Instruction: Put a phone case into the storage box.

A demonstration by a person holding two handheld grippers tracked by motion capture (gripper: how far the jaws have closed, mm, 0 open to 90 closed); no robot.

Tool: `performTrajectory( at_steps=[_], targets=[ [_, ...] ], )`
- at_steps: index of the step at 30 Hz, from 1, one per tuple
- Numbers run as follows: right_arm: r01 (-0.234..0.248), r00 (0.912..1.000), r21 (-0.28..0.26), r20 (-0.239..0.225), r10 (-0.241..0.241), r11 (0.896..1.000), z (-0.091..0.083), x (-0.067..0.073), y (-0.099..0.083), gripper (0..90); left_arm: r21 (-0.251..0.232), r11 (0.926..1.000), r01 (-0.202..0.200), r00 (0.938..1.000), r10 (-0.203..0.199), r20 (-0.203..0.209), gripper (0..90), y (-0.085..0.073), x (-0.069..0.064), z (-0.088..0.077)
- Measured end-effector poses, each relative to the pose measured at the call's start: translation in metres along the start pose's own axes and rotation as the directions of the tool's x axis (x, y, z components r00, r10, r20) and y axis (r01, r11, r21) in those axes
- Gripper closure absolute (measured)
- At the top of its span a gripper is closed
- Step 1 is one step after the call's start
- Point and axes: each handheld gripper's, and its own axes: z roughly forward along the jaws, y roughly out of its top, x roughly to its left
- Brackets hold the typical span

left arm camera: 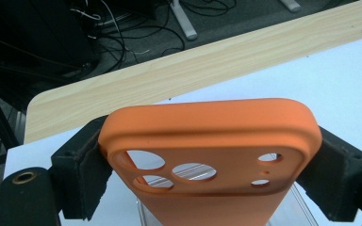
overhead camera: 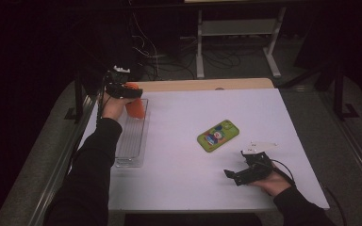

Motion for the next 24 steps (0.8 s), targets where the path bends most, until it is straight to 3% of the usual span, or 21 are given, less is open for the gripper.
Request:
performTrajectory(
  at_steps=[7, 14, 24],
  targets=[
    [-0.001, 1.0, 0.001, -0.003, 0.001, 1.0, -0.001, 0.0, 0.0, 0.0, -0.011, 0.9995, 0.031, 0.9995, -0.031, -0.012, 13.2, 0.001, -0.001, 0.006],
    [0.0, 1.0, 0.002, -0.005, 0.0, 1.0, -0.001, 0.0, 0.0, 0.0, -0.029, 0.999, 0.035, 0.9992, -0.036, -0.02, 12.1, 0.0, -0.001, 0.011],
    [-0.008, 0.9999, 0.011, -0.009, 0.008, 1.0, -0.001, 0.0, 0.0, 0.0, -0.059, 0.9973, 0.045, 0.999, -0.045, 0.0, 9.5, 0.0, -0.001, 0.016]
  ],
)
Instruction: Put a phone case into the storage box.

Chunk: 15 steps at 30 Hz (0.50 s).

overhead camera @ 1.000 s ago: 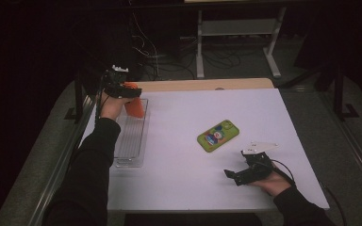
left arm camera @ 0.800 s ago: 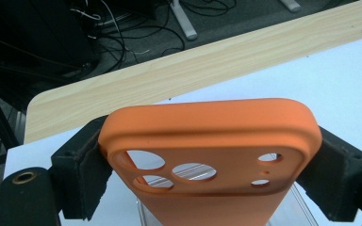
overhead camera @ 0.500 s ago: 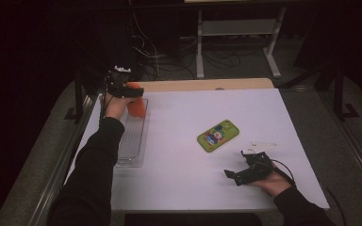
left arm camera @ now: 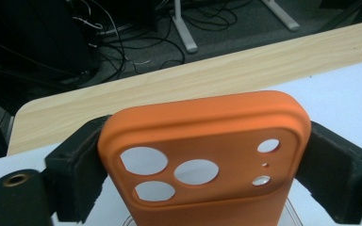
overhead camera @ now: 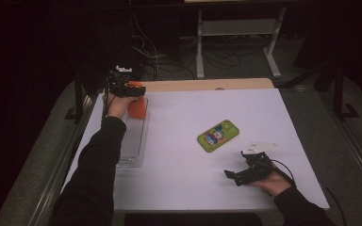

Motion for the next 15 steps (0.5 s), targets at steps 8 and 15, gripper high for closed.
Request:
performTrajectory(
  at_steps=[8, 15],
  targets=[
    [0.0, 1.0, 0.002, -0.001, 0.0, 1.0, 0.0, 0.0, 0.0, 0.0, -0.023, 0.9997, 0.013, 0.9999, -0.013, 0.006, 3.6, 0.001, 0.002, 0.0],
    [0.008, 1.0, 0.002, -0.004, -0.008, 1.0, 0.001, 0.0, 0.0, 0.0, -0.042, 0.9991, 0.006, 0.9998, -0.005, 0.017, 2.7, 0.004, 0.007, -0.009]
  ],
)
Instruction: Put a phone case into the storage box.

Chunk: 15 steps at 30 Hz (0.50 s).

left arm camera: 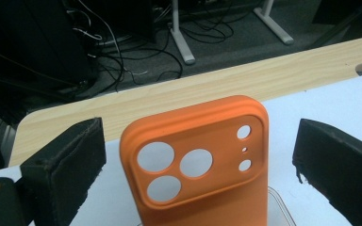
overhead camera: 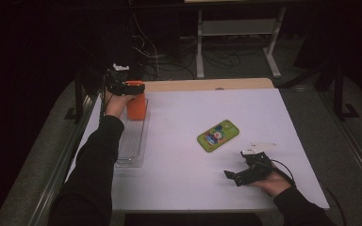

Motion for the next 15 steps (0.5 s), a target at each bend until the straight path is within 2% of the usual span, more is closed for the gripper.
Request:
performTrajectory(
  at_steps=[4, 9, 11, 12, 15],
  targets=[
    [-0.006, 1.0, 0.001, 0.0, 0.006, 1.0, 0.001, 0.0, 0.001, 0.0, 0.003, 0.9999, 0.01, 0.9991, -0.01, 0.042, 2.7, 0.0, 0.002, -0.009],
    [-0.016, 0.9999, 0.003, -0.006, 0.016, 1.0, 0.0, 0.0, 0.001, 0.0, 0.018, 0.9993, -0.033, 0.9949, 0.031, 0.096, 2.7, -0.001, 0.001, -0.023],
    [-0.005, 1.0, -0.008, 0.001, 0.005, 1.0, -0.001, -0.001, 0.002, 0.0, 0.024, 0.9986, -0.046, 0.9912, 0.043, 0.125, 2.7, -0.002, 0.0, -0.028],
    [-0.02, 0.9998, -0.008, 0.001, 0.02, 1.0, -0.002, 0.0, 0.003, 0.0, 0.029, 0.9982, -0.052, 0.9888, 0.047, 0.142, 2.6, -0.003, -0.001, -0.031],
    [-0.009, 0.9999, -0.01, 0.01, 0.009, 1.0, -0.001, 0.0, 0.003, 0.0, 0.031, 0.9961, -0.083, 0.98, 0.076, 0.184, 2.6, -0.002, -0.007, -0.041]
  ],
)
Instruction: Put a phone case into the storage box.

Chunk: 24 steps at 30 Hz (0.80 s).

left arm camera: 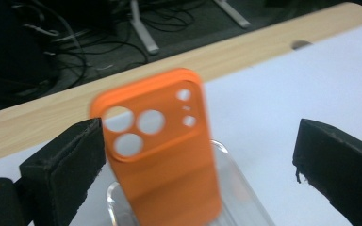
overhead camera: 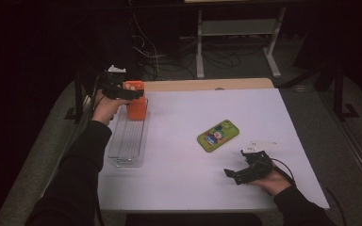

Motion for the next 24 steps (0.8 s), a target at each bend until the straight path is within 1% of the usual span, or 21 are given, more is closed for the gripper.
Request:
performTrajectory(
  at_steps=[3, 4, 5, 6, 9, 12, 13, 14, 16, 18, 19, 20, 22, 23, 24],
  targets=[
    [0.0, 1.0, 0.011, -0.002, 0.0, 1.0, -0.001, 0.001, -0.001, 0.0, -0.012, 0.9996, -0.027, 0.9987, 0.027, 0.043, 2.7, 0.0, -0.011, -0.011],
    [0.007, 1.0, 0.005, 0.001, -0.007, 1.0, -0.001, 0.001, -0.001, 0.0, -0.013, 0.9993, -0.036, 0.9979, 0.036, 0.054, 2.7, -0.001, -0.015, -0.014],
    [0.001, 1.0, 0.003, -0.001, -0.001, 1.0, -0.001, 0.001, 0.0, 0.0, -0.013, 0.9988, -0.047, 0.9968, 0.048, 0.064, 2.7, -0.001, -0.019, -0.017],
    [0.003, 1.0, -0.006, 0.0, -0.003, 1.0, -0.001, 0.001, 0.0, 0.0, -0.02, 0.9983, -0.055, 0.9951, 0.057, 0.081, 2.7, -0.002, -0.025, -0.02],
    [0.013, 0.9999, -0.007, -0.002, -0.013, 1.0, -0.001, 0.001, 0.0, 0.0, -0.027, 0.9963, -0.081, 0.9894, 0.084, 0.118, 2.7, -0.006, -0.039, -0.024],
    [0.007, 1.0, -0.001, -0.006, -0.007, 1.0, -0.003, 0.003, 0.0, 0.0, -0.037, 0.9934, -0.108, 0.98, 0.113, 0.164, 2.7, -0.01, -0.055, -0.028],
    [0.008, 1.0, -0.002, -0.004, -0.008, 1.0, -0.003, 0.003, 0.0, 0.0, -0.027, 0.9917, -0.126, 0.9753, 0.128, 0.18, 2.7, -0.011, -0.06, -0.029],
    [0.012, 0.9999, -0.005, -0.001, -0.012, 1.0, -0.003, 0.003, 0.0, 0.0, -0.026, 0.9905, -0.135, 0.9705, 0.137, 0.198, 2.7, -0.013, -0.067, -0.03],
    [0.008, 1.0, -0.007, -0.002, -0.008, 1.0, -0.003, 0.002, 0.001, 0.0, -0.027, 0.9878, -0.154, 0.9625, 0.156, 0.222, 2.7, -0.016, -0.077, -0.032],
    [0.005, 1.0, -0.012, -0.004, -0.005, 1.0, -0.004, 0.002, 0.002, 0.0, -0.033, 0.9864, -0.161, 0.954, 0.164, 0.251, 2.7, -0.019, -0.088, -0.033],
    [0.007, 1.0, -0.014, -0.003, -0.007, 1.0, -0.004, 0.002, 0.002, 0.0, -0.038, 0.9872, -0.155, 0.9519, 0.159, 0.262, 2.7, -0.021, -0.094, -0.034],
    [0.008, 1.0, -0.014, -0.005, -0.008, 1.0, -0.004, 0.002, 0.001, 0.0, -0.046, 0.9862, -0.159, 0.948, 0.165, 0.272, 2.7, -0.023, -0.101, -0.034],
    [0.005, 1.0, -0.012, -0.003, -0.005, 1.0, -0.005, 0.002, 0.001, 0.0, -0.057, 0.9858, -0.158, 0.942, 0.168, 0.291, 2.7, -0.026, -0.11, -0.035],
    [0.014, 0.9999, -0.016, -0.003, -0.014, 1.0, -0.005, 0.001, 0.0, 0.0, -0.061, 0.9855, -0.158, 0.938, 0.169, 0.303, 2.7, -0.028, -0.115, -0.035],
    [0.006, 1.0, -0.016, -0.003, -0.006, 1.0, -0.006, 0.002, 0.001, 0.0, -0.059, 0.9858, -0.157, 0.935, 0.168, 0.313, 2.7, -0.03, -0.12, -0.036]
  ],
)
